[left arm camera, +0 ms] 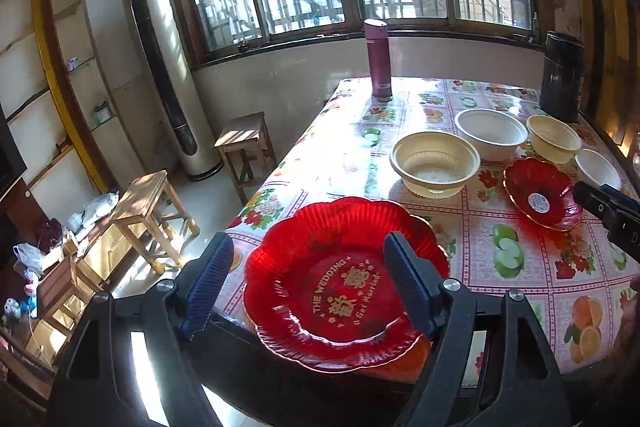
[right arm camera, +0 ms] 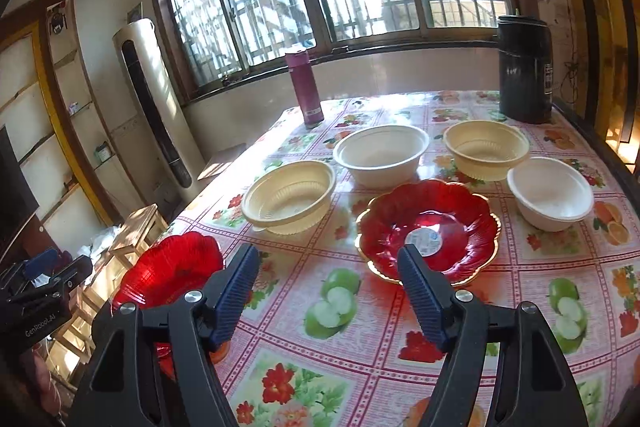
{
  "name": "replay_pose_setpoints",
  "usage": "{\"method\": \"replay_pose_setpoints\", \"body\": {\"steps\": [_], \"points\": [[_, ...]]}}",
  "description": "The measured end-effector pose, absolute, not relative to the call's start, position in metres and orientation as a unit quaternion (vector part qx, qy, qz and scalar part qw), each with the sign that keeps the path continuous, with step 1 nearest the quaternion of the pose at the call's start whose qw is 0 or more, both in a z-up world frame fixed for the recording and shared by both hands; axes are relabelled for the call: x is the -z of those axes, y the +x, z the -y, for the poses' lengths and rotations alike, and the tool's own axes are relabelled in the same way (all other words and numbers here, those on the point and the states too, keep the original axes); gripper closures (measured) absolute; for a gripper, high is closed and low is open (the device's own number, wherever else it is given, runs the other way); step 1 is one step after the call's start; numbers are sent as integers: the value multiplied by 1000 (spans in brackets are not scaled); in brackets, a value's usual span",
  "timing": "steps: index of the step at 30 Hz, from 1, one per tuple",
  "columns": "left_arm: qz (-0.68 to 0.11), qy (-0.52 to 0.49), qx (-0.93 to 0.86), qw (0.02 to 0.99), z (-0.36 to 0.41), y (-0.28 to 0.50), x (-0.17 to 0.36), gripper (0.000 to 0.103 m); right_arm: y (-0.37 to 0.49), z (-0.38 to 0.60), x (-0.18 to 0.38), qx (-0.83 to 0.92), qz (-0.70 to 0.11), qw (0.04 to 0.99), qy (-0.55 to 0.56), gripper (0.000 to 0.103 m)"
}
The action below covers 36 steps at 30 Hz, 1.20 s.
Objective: Organize plates and bowls
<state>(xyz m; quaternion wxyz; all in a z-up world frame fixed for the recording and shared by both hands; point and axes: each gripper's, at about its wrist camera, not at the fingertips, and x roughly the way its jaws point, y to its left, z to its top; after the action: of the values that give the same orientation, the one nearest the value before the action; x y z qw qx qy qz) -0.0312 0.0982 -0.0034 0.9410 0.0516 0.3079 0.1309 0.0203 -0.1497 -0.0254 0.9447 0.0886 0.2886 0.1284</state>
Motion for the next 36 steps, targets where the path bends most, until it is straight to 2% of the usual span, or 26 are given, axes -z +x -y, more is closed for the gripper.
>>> {"method": "replay_pose_setpoints", "body": {"steps": [3, 16, 36], "points": [[-307, 64, -106, 944, -69, -19, -1, 25, 17, 184, 21, -99, -278, 950, 100, 24], [-343, 89, -12, 935, 44, 48, 3, 25, 42, 286, 32, -27, -291, 949, 117, 23], [-412, 78, 12, 908, 78, 121, 51, 25, 97, 276, 74, -44, -345, 931, 110, 23]]}}
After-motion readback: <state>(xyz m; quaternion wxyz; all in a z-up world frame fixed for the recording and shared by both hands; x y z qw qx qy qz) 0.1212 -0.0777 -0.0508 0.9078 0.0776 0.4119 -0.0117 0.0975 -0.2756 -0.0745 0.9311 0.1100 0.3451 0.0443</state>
